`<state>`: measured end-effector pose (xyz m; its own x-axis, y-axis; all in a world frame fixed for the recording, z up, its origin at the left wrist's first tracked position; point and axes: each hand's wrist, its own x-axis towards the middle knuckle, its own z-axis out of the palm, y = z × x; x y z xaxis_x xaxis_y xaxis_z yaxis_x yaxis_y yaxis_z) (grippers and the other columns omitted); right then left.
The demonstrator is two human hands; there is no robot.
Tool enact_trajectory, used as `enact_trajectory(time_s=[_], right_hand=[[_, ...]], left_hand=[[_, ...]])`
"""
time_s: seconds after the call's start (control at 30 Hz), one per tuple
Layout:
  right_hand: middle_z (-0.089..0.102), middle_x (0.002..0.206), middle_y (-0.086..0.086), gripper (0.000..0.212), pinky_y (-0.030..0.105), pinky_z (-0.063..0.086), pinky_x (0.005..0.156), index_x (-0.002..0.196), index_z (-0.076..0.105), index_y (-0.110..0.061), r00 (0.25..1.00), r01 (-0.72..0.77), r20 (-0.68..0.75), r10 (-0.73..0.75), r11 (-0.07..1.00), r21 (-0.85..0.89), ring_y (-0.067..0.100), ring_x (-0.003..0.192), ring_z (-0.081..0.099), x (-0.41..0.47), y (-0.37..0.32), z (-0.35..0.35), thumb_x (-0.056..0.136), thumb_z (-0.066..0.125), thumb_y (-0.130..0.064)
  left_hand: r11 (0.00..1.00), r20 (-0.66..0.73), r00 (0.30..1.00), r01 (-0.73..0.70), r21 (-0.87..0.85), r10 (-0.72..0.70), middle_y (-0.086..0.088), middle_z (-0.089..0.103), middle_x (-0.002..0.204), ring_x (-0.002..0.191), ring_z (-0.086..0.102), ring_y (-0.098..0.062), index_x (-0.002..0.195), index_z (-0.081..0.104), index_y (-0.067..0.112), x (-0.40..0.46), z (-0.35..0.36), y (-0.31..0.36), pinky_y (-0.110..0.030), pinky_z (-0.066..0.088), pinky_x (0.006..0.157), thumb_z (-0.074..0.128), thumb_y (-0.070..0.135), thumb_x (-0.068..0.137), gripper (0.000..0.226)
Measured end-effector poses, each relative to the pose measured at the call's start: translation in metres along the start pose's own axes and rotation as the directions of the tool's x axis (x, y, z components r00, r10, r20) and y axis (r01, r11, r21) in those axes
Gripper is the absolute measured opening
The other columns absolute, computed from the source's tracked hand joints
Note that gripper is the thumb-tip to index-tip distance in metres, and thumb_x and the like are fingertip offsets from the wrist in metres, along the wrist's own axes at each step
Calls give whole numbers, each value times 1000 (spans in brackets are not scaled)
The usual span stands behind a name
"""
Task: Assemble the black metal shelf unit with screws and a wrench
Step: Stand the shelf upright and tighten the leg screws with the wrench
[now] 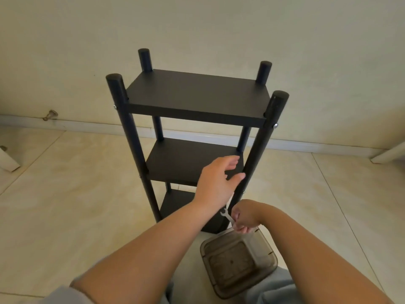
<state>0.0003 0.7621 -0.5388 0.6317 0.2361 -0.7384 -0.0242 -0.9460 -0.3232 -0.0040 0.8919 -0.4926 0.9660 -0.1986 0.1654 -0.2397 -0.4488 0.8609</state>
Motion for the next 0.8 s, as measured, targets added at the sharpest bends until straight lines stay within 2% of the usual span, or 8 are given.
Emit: enact_trajectory(time_s=[0.07, 0.17, 0.27, 0.33, 0.43, 0.57, 0.7, 0.8], right_hand=[[60, 77, 4, 13, 20, 49, 71, 86, 65, -5, 1000, 10, -17, -10, 1000, 12, 11, 64, 56, -6, 3, -1, 90, 57, -13], [60, 84, 6, 25, 24, 50, 79, 108, 65, 2, 999, 26, -27, -25, 999, 25, 15, 74, 57, -12, 8, -2, 91, 56, -14], [62, 86, 6, 26, 26, 50, 85, 110, 66, 1, 999, 30, -36, -29, 999, 33, 15, 78, 58, -16, 11, -3, 92, 56, -15], [62, 83, 4, 25, 22, 50, 79, 110, 66, -1, 999, 24, -37, -22, 999, 49, 14, 76, 57, -17, 15, -2, 92, 56, -15], [61, 76, 0, 22, 16, 46, 67, 109, 67, -5, 998, 12, -55, -8, 997, 74, 11, 69, 56, -19, 20, -3, 91, 57, -13], [58, 74, 1, 24, 17, 47, 65, 112, 67, -4, 995, -29, -92, 44, 987, 159, 8, 61, 51, -17, 26, -8, 91, 57, -8], [69, 98, 12, 25, 28, 51, 87, 113, 67, -3, 971, -32, -231, 69, 986, 161, 15, 75, 57, -16, 31, -14, 91, 59, -11], [68, 89, 9, 22, 24, 49, 76, 110, 68, -5, 928, -7, -362, 90, 974, 225, 14, 73, 57, -14, 31, -18, 91, 59, -12]], left_hand=[[999, 4, 1000, -3, -45, 3, 8, 57, 127, 114, 52, 0, 131, 52, 21, 5, 17, 7, -18, 43, 95, 68, 25, 85, 49], [996, 5, 999, 45, -77, -45, 9, 55, 125, 112, 51, -2, 130, 48, 22, 12, 35, 11, -14, 39, 89, 72, 28, 81, 55], [994, 31, 995, 100, -39, -99, 7, 56, 121, 105, 52, -4, 126, 48, 21, 19, 46, 6, -11, 38, 80, 72, 29, 82, 51], [991, 20, 992, 125, -38, -125, 8, 58, 114, 101, 56, -6, 121, 50, 20, 21, 49, 4, -8, 39, 74, 71, 27, 83, 44], [987, -43, 990, 131, -93, -135, 13, 59, 99, 93, 58, -3, 116, 52, 18, 23, 49, 2, -12, 46, 82, 74, 22, 80, 42], [985, -139, 980, 122, -123, -139, 17, 60, 91, 87, 60, 1, 110, 57, 19, 25, 42, 1, -12, 47, 82, 76, 20, 79, 37], [981, -177, 974, 111, -162, -140, 16, 63, 94, 87, 61, 6, 111, 58, 21, 29, 22, 1, -8, 47, 80, 73, 17, 81, 34], [978, -178, 971, 127, -168, -157, 22, 60, 93, 82, 57, 14, 111, 55, 27, 29, 1, 1, -1, 45, 70, 71, 17, 83, 33]])
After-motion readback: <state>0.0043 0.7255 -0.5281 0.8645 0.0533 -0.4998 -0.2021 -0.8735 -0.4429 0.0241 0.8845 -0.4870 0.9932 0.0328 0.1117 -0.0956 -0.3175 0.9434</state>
